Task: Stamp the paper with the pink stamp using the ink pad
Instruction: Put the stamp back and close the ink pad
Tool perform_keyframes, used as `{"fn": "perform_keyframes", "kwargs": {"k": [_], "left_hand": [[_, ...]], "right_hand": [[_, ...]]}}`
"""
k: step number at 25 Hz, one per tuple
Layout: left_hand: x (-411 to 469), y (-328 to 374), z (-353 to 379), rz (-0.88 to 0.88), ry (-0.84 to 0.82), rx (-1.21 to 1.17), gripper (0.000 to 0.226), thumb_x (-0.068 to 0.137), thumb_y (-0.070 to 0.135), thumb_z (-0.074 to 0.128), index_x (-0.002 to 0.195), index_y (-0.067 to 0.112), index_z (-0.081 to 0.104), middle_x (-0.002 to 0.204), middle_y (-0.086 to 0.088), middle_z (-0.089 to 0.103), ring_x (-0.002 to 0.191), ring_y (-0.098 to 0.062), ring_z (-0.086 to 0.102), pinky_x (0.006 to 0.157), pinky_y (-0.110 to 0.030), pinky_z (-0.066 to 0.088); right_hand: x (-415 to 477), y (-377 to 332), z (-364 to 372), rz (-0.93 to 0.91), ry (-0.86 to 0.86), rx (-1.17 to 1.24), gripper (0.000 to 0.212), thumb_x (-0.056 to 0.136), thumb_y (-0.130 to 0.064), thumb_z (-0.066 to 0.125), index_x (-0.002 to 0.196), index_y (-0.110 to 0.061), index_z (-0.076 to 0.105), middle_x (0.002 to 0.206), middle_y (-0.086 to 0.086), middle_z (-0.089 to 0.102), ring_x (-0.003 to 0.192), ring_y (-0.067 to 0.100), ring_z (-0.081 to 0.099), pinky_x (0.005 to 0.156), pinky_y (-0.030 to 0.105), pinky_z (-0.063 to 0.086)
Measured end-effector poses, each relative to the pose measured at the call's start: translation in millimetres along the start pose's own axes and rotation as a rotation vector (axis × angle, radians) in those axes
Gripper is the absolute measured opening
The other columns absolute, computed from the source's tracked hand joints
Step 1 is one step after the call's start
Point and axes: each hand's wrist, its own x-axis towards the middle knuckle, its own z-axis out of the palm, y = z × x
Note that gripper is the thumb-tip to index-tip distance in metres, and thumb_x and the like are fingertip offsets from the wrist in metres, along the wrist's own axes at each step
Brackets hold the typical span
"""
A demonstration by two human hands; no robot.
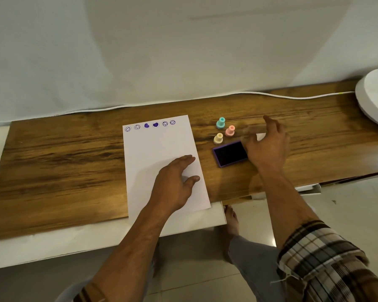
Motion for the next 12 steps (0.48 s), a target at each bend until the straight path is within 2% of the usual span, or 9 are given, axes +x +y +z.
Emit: {"fn": "perform_keyframes", "kwargs": {"k": [3, 5, 9, 12], "left_hand": [[3, 7, 13, 0.045, -0.023, 0.083, 0.061, 0.089, 0.041, 0.073, 0.145, 0.033, 0.05, 0.154, 0.007, 0.048, 0.138, -0.02, 0.048, 0.111, -0.034, 0.036], [3, 12, 24, 0.097, -0.06, 0.174, 0.064, 0.091, 0.046, 0.068, 0.149, 0.032, 0.045, 0.159, 0.008, 0.041, 0.144, -0.018, 0.04, 0.112, -0.031, 0.029], [5, 23, 43, 0.226, -0.13, 0.309, 0.074, 0.094, 0.055, 0.056, 0.157, 0.029, 0.028, 0.166, 0.007, 0.026, 0.154, -0.016, 0.015, 0.116, -0.032, 0.005], [5, 23, 50, 0.255, -0.17, 0.372, 0.081, 0.094, 0.059, 0.052, 0.16, 0.03, 0.014, 0.169, 0.007, 0.013, 0.155, -0.016, 0.002, 0.121, -0.036, -0.003]], "right_hand": [[2, 17, -9, 0.123, -0.05, -0.072, 0.094, 0.089, -0.06, 0.069, 0.161, -0.023, 0.023, 0.164, 0.019, 0.029, 0.148, 0.044, 0.03, 0.115, 0.063, 0.035], [3, 24, -12, 0.155, -0.112, -0.1, 0.106, 0.085, -0.068, 0.069, 0.163, -0.021, 0.014, 0.163, 0.022, 0.03, 0.148, 0.045, 0.029, 0.115, 0.063, 0.034], [3, 24, -12, 0.136, -0.114, -0.133, 0.112, 0.08, -0.069, 0.074, 0.162, -0.02, 0.015, 0.158, 0.021, 0.038, 0.144, 0.043, 0.036, 0.112, 0.059, 0.037], [-1, 19, -14, 0.132, -0.066, -0.091, 0.11, 0.081, -0.064, 0.076, 0.161, -0.018, 0.017, 0.154, 0.021, 0.043, 0.141, 0.041, 0.04, 0.112, 0.056, 0.038]]}}
